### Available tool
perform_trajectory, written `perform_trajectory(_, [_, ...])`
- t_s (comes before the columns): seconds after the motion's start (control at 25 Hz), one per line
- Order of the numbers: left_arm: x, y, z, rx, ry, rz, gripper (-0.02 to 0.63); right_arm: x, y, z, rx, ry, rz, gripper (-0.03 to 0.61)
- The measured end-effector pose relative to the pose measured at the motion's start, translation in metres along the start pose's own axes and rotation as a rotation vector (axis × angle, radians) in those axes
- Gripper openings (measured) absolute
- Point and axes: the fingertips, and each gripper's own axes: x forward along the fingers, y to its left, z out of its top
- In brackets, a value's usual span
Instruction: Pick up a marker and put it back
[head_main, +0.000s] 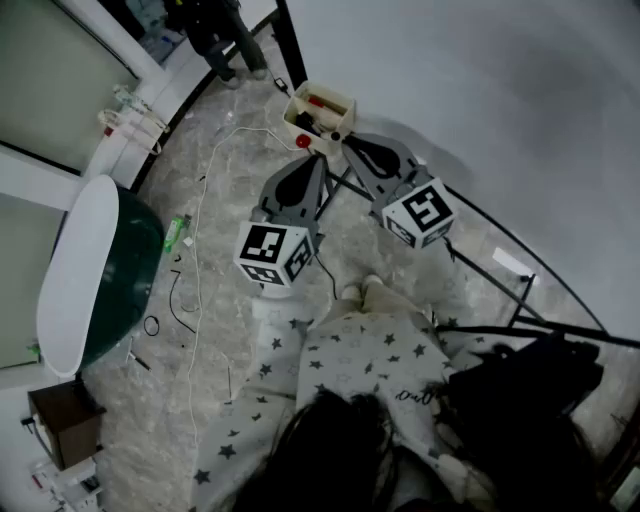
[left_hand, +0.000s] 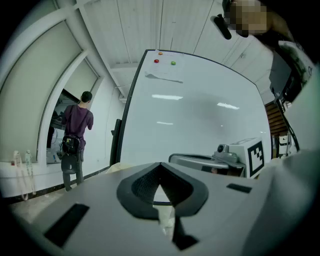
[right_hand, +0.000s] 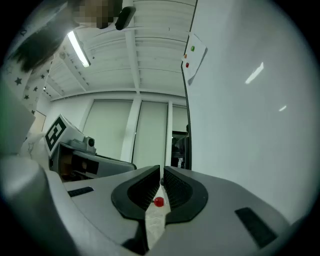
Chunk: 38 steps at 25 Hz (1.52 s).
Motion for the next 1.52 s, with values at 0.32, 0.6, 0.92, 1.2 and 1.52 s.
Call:
perform_trajectory(0.32, [0.008,0.029,-0.007,-0.015,0.025,0.059,0.0,0.034,-0.007,-0.025,0.057,0.01,0.047,0.167])
perform_trajectory(0.6, [0.001,0.042,-0.005,-0.016,0.039,0.109,0.0,0.049,-0.008,-0.029,0.013,0.007,-0.023,0.166])
perform_trajectory(0.92, [-0.002,0.047,-0.007,-0.02,0.044,0.126,0.0,0.052,-0.008,-0.032,-0.069,0.032,-0.056,0.086])
perform_trajectory(1.2, [-0.001,0.045,-0.004,-0.018,0.044,0.115,0.0,0.051,-0.009,-0.023,-0.088,0.02,-0.056,0.083])
perform_trajectory(1.52, [0.004,0.041,-0.001,-0.008,0.039,0.096,0.0,0.05,-0.01,-0.01,-0.071,0.024,-0.03,0.081])
